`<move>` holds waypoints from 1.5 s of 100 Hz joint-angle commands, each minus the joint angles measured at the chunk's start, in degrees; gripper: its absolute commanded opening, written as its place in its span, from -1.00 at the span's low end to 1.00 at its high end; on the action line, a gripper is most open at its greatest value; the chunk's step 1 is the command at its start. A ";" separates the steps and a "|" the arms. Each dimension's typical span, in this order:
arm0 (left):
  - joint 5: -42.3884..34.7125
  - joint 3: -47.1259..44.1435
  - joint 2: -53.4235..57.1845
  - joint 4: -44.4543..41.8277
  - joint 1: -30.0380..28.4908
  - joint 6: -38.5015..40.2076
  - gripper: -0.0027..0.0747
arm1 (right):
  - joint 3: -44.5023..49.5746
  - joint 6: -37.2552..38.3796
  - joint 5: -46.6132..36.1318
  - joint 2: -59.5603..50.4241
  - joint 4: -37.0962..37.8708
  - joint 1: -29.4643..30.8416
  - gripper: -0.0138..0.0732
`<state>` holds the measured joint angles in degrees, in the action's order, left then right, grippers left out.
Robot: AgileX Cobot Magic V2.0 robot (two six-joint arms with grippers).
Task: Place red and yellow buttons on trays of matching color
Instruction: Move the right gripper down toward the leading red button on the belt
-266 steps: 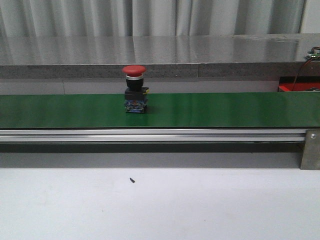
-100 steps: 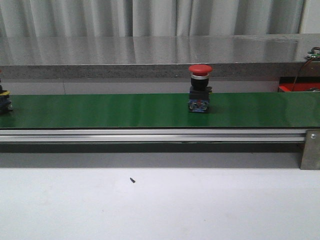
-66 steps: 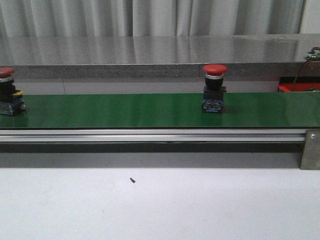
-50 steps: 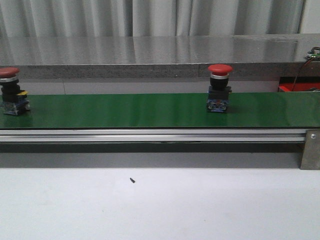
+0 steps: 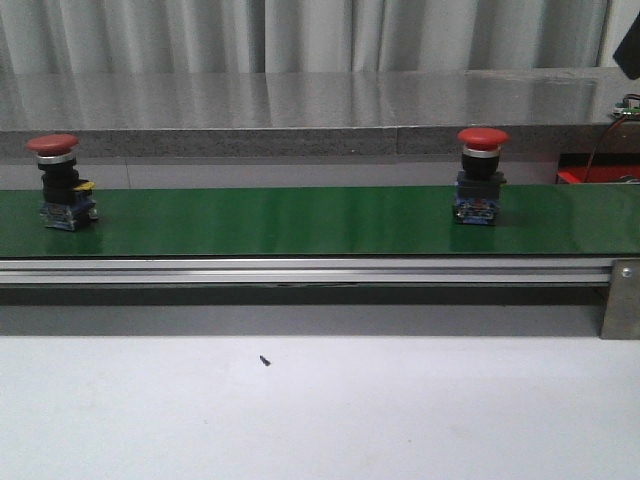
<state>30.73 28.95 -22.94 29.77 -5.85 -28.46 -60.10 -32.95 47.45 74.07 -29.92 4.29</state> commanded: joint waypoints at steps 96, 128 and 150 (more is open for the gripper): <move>-4.44 1.49 -0.46 1.68 0.50 0.09 -0.98 | -12.59 -4.47 -7.80 21.29 -0.82 -4.22 -0.06; -4.54 1.49 -0.46 1.68 0.50 0.09 -0.98 | -21.17 -4.47 -6.05 21.30 -0.05 0.04 -0.17; -4.67 1.49 -0.46 1.68 0.50 0.09 -0.98 | -32.81 -4.47 -6.76 25.44 4.97 6.12 -0.17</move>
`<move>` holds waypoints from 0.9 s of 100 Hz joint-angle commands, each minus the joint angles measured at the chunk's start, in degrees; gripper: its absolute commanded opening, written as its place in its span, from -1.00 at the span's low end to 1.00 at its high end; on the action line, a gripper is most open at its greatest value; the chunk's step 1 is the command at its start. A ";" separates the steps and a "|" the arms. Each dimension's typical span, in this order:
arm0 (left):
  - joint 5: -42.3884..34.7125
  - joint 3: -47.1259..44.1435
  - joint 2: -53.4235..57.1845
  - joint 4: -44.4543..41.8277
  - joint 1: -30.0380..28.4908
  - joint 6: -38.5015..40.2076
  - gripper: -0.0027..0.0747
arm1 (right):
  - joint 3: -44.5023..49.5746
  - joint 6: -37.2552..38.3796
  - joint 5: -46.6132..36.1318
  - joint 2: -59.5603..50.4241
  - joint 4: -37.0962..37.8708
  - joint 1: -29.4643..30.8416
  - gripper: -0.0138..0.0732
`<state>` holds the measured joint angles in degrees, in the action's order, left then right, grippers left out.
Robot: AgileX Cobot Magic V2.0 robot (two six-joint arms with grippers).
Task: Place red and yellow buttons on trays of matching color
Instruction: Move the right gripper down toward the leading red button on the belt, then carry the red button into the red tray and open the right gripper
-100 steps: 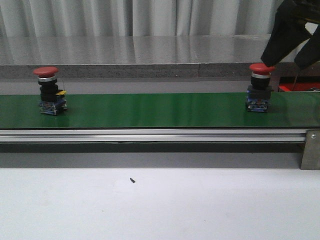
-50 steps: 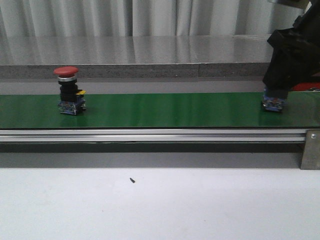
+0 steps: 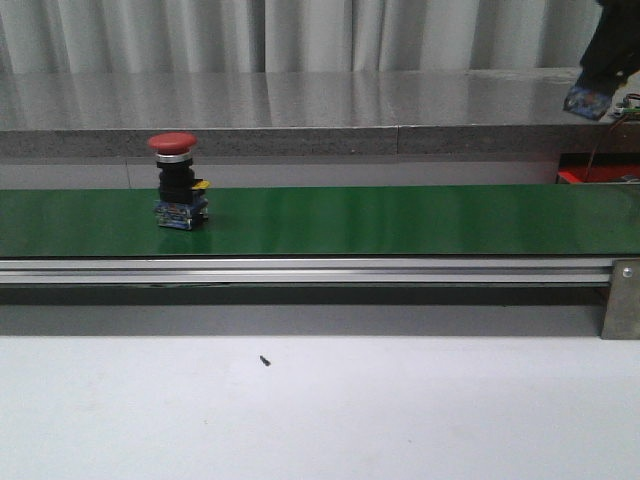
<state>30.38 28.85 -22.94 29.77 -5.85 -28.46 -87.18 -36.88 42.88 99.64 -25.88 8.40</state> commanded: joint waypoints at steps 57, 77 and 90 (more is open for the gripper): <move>-4.32 1.59 -0.46 1.68 0.50 0.09 -0.98 | -25.56 1.21 -0.03 20.51 12.25 4.69 -0.17; -4.57 1.59 -0.46 1.68 0.50 0.09 -0.98 | -25.56 1.20 0.03 22.30 13.23 5.50 -0.17; -4.57 1.59 -0.46 1.68 0.50 0.09 -0.98 | -25.56 1.26 1.86 23.70 13.23 5.86 -0.16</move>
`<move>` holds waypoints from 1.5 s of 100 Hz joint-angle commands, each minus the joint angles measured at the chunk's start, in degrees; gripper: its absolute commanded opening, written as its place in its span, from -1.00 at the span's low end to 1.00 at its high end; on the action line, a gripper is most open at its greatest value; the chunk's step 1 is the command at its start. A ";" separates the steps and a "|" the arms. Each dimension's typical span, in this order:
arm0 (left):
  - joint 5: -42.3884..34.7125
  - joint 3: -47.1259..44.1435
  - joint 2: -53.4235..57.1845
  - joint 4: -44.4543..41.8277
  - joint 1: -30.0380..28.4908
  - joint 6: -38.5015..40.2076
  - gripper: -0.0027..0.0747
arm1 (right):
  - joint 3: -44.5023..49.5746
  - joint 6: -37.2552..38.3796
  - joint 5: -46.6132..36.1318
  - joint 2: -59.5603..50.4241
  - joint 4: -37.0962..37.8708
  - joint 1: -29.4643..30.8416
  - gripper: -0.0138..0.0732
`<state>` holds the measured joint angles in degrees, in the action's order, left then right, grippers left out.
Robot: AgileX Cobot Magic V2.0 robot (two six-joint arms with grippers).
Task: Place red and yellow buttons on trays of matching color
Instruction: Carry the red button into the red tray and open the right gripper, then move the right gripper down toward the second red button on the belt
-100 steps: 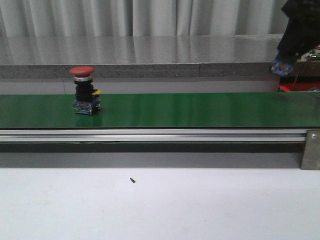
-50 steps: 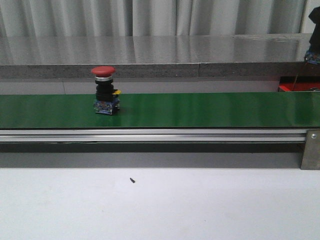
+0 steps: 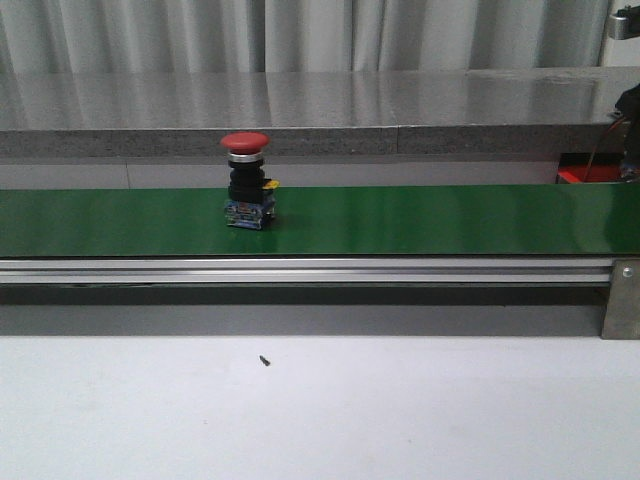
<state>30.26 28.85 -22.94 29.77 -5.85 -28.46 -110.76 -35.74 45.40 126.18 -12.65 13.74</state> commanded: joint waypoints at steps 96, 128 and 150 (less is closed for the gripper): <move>-4.44 1.59 -0.46 1.68 0.50 0.09 -0.98 | -7.50 1.38 21.89 -15.83 -5.24 0.16 0.43; -4.44 1.59 -0.46 1.68 0.50 0.09 -0.98 | 3.87 2.25 29.12 -24.16 -9.41 -2.53 0.43; -4.44 1.59 -0.46 1.68 0.50 0.09 -0.98 | 19.71 2.42 19.87 -31.74 -9.36 -8.93 0.43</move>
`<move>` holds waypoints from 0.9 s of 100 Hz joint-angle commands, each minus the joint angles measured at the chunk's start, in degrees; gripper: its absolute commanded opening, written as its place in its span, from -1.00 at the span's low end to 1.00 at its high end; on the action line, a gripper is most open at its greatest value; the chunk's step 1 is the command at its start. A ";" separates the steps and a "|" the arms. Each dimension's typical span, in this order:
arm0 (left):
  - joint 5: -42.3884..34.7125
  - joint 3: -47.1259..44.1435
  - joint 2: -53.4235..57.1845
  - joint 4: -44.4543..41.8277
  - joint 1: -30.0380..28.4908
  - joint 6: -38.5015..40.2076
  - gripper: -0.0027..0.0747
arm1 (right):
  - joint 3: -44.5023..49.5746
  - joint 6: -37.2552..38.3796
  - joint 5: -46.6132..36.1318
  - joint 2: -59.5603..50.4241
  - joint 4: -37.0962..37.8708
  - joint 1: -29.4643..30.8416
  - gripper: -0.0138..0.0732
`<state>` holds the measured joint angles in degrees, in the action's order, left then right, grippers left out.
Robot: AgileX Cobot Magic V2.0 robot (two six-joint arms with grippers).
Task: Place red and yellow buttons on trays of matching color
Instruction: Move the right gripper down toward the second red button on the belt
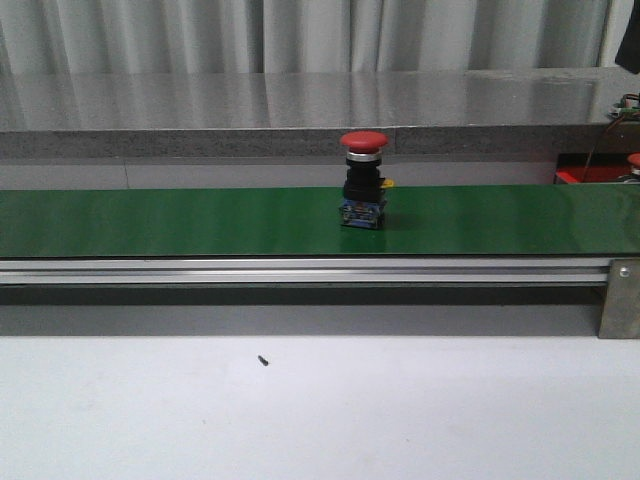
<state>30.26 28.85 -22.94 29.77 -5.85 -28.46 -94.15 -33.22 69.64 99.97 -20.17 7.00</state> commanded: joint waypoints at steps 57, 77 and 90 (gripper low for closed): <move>-4.44 1.59 -0.46 1.68 0.50 0.09 -0.98 | 10.53 -0.16 -15.29 -6.51 -1.73 -17.10 0.53; -4.44 1.59 -0.46 1.68 0.50 0.09 -0.98 | 10.53 -0.16 -17.33 -4.63 -1.45 -18.15 0.60; -4.44 1.59 -0.46 1.68 0.50 0.09 -0.98 | 10.53 -0.16 -18.39 -3.67 -1.45 -18.21 0.60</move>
<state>30.26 28.85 -22.94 29.77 -5.85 -28.46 -82.24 -33.13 53.71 98.27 -20.40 -11.19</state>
